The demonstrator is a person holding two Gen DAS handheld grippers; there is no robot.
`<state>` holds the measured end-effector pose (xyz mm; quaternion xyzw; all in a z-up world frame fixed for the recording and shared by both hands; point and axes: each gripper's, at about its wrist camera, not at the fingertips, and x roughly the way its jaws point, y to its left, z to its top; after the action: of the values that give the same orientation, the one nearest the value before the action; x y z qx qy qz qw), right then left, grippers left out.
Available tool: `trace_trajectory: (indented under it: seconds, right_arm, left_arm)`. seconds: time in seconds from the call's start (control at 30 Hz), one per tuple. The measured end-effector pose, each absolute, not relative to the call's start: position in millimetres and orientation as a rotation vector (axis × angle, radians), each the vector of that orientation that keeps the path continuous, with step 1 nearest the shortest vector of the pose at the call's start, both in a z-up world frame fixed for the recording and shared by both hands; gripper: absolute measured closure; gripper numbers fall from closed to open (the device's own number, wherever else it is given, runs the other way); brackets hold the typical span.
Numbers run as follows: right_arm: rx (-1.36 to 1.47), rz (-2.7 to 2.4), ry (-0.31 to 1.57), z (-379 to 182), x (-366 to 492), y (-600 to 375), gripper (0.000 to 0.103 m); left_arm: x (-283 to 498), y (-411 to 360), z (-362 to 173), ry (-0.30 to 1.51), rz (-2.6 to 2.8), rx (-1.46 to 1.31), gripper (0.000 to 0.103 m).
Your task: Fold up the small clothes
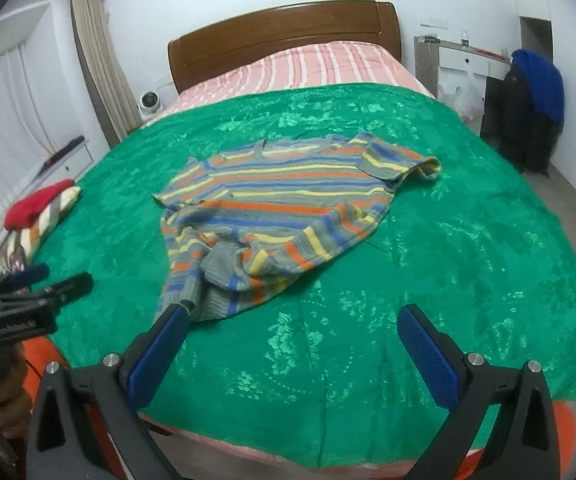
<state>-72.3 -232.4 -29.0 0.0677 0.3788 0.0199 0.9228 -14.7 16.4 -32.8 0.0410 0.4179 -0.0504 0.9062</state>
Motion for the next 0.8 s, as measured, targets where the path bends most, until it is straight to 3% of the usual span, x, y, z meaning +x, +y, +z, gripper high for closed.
trace_trajectory:
  seconds: [0.8]
  right_arm:
    - [0.107,0.039,0.772,-35.5,-74.7,-238.2,0.0]
  left_arm:
    - [-18.6,39.7,-39.2,0.837,-0.095,0.027,0.0]
